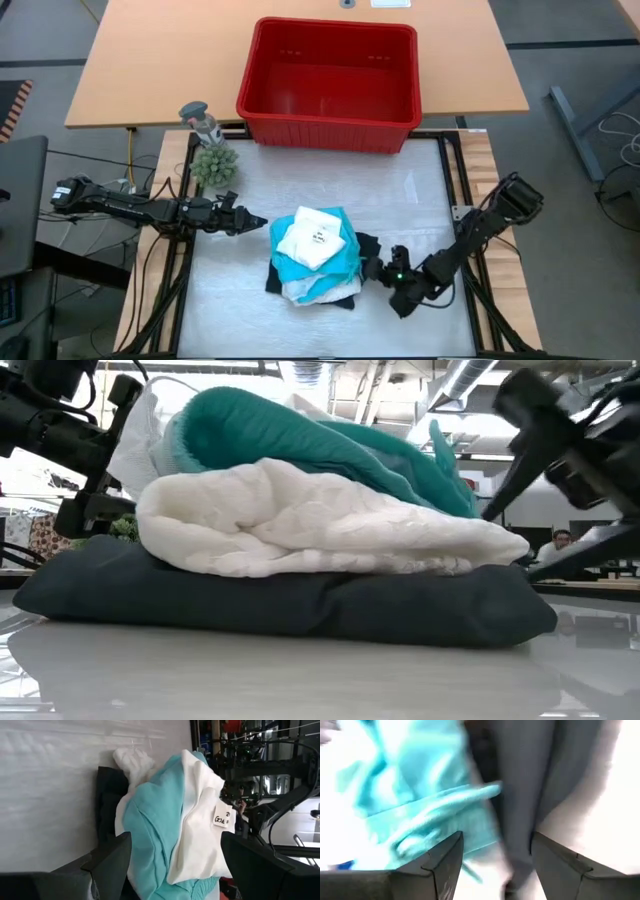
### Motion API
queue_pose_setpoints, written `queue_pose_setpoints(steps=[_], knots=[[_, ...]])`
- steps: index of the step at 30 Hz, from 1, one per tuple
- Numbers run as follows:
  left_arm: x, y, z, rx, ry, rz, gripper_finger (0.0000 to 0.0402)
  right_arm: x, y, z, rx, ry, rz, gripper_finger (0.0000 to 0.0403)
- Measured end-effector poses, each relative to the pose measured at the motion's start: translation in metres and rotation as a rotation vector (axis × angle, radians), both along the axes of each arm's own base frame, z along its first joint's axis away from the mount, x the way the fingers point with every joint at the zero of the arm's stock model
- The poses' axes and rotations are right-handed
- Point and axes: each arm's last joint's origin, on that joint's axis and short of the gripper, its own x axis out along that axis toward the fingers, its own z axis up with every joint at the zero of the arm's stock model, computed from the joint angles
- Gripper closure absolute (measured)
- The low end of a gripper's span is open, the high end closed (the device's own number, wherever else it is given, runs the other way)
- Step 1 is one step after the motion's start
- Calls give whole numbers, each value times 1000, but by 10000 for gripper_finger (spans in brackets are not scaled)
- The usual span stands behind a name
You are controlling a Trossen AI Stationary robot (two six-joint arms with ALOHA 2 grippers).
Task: Fold Laundry from Bin
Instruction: Put the stacked clothes into the red bin
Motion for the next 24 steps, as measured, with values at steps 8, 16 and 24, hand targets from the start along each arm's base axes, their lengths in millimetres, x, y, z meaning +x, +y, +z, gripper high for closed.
queue_pose_setpoints(steps=[8,16,24], knots=[[-1,0,-2,-18,16,8,107,-8,14,5,-43,-90,3,147],[-1,0,-3,-38,30,3,107,-12,13,2,-92,-88,-12,147],[-1,0,-4,-48,34,15,107,-15,14,-10,-135,-19,7,147]])
